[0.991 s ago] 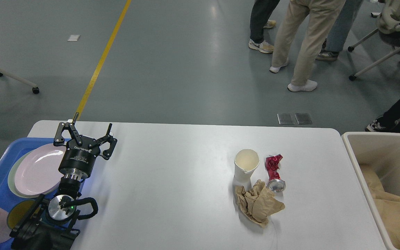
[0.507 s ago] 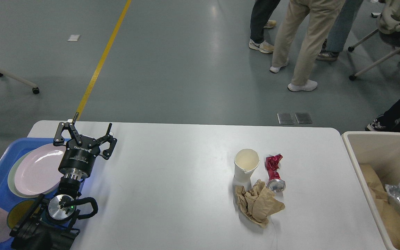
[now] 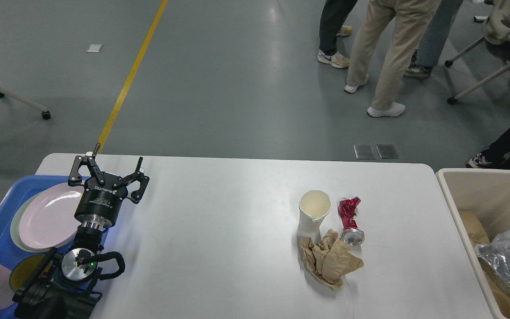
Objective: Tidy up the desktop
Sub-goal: 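Drop the silver foil into the bin and open the right gripper, then move the right gripper over the crumpled brown paper, then grasp the crumpled brown paper with the right gripper, then carry the brown paper into the white bin and release, then raise the right gripper out of the bin, then move the right gripper over the white paper cup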
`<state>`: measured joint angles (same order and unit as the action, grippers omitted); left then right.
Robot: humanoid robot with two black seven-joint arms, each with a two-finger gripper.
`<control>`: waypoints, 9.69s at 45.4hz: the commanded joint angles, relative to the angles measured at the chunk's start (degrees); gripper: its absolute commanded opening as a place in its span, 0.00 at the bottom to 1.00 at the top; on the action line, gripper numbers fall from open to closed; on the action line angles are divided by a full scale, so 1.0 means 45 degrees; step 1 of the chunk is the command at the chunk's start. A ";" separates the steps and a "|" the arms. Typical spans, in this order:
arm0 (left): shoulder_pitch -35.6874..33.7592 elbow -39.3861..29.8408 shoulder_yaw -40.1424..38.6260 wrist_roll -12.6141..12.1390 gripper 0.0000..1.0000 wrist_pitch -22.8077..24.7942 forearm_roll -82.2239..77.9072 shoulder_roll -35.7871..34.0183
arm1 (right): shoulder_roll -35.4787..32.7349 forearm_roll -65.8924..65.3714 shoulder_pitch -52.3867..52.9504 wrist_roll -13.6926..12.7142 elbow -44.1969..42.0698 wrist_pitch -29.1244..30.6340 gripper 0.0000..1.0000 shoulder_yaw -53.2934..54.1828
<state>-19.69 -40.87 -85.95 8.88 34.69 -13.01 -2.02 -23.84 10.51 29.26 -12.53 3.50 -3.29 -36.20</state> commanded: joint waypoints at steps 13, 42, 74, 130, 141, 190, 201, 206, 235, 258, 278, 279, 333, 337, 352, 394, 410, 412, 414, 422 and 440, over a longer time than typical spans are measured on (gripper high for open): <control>0.0000 0.0000 -0.0002 -0.0001 0.97 0.0007 0.0000 0.0000 | -0.0288 0.0008 0.0118 0.0011 0.0236 -0.0207 1.00 0.0038; 0.0000 0.0000 -0.0002 -0.0020 0.97 0.0007 0.0000 0.0000 | -0.2439 -0.3293 1.4176 -0.0203 1.0507 0.8811 1.00 -0.6543; 0.0000 0.0000 -0.0002 -0.0001 0.97 -0.0013 0.0000 0.0000 | 0.0531 -0.1438 2.6719 -0.0047 2.1271 1.0986 1.00 -0.7892; 0.0000 0.0000 -0.0002 -0.0001 0.97 0.0007 0.0000 0.0000 | 0.4145 -0.1438 1.2131 -0.0184 1.3812 0.3700 1.00 -0.4123; 0.0000 0.0000 -0.0002 -0.0001 0.97 0.0007 0.0000 0.0000 | 0.4496 -0.1398 1.1447 -0.0203 1.2738 0.3680 1.00 -0.3361; 0.0000 0.0000 -0.0002 -0.0001 0.97 0.0007 0.0000 0.0000 | 0.5317 -0.1535 0.9786 -0.0535 1.1663 0.3680 0.00 -0.3263; 0.0000 0.0000 -0.0002 -0.0001 0.97 0.0007 0.0000 0.0000 | 0.5199 -0.1574 1.0020 -0.0438 1.1721 0.4266 0.00 -0.3283; 0.0000 0.0000 -0.0002 -0.0021 0.97 0.0007 0.0000 0.0000 | 0.4966 -0.1496 1.0391 -0.0457 1.1838 0.4363 0.00 -0.3283; 0.0000 0.0000 -0.0002 -0.0021 0.97 0.0007 0.0000 0.0000 | 0.1607 -0.0090 1.9606 0.0029 1.8906 0.6315 0.00 -0.7499; 0.0000 0.0000 -0.0002 -0.0001 0.97 0.0007 0.0000 0.0000 | 0.0786 -0.0168 2.3458 0.2707 2.0823 0.7860 0.00 -1.0293; 0.0000 0.0000 -0.0002 -0.0001 0.97 0.0007 0.0000 0.0000 | -0.4487 -0.1047 1.8775 0.2687 1.4109 0.7626 0.00 -1.1605; 0.0020 0.0000 -0.0002 -0.0001 0.97 0.0007 0.0000 0.0000 | -0.4623 -0.1028 1.8210 0.2687 1.3621 0.7606 0.00 -1.1371; 0.0000 0.0000 0.0018 -0.0001 0.97 0.0007 0.0000 0.0000 | 0.0414 -0.0773 -0.0194 0.1457 -0.0036 -0.0088 0.79 -0.2365; 0.0000 0.0000 -0.0002 -0.0001 0.97 0.0007 0.0000 0.0000 | 0.0492 -0.0773 -0.0116 0.1476 -0.0037 -0.0343 1.00 -0.2365; 0.0000 0.0000 -0.0002 -0.0001 0.97 0.0007 0.0000 0.0000 | 0.0454 -0.0773 -0.0038 0.1476 0.0081 -0.0343 1.00 -0.2365; 0.0000 0.0000 -0.0002 -0.0001 0.97 0.0007 0.0000 0.0000 | -0.3004 -0.2883 1.2514 0.0656 1.1149 0.4245 1.00 -0.7948; 0.0000 0.0000 0.0018 -0.0001 0.97 0.0007 0.0000 0.0000 | -0.0076 -0.2707 1.9489 0.0636 1.4297 1.0023 1.00 -0.9005; 0.0000 0.0000 -0.0001 -0.0020 0.97 0.0007 0.0000 0.0000 | 0.0237 -0.2649 2.0251 0.0636 1.4862 1.0631 1.00 -0.8986; 0.0000 0.0000 -0.0002 -0.0001 0.97 0.0007 0.0000 0.0000 | 0.0394 -0.2571 2.0993 0.0636 1.5546 1.0906 1.00 -0.8986; 0.0000 0.0000 -0.0002 -0.0001 0.97 -0.0013 0.0000 0.0000 | 0.0531 -0.1790 2.4118 0.0617 1.8456 1.0634 1.00 -0.8810; 0.0000 0.0000 -0.0002 -0.0001 0.97 -0.0013 0.0000 0.0000 | 0.1664 -0.1613 2.6290 0.0675 2.1409 0.8739 1.00 -0.8478</control>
<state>-19.67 -40.87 -85.95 8.89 34.71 -13.01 -2.02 -16.34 3.23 147.91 -9.55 99.77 36.59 -74.60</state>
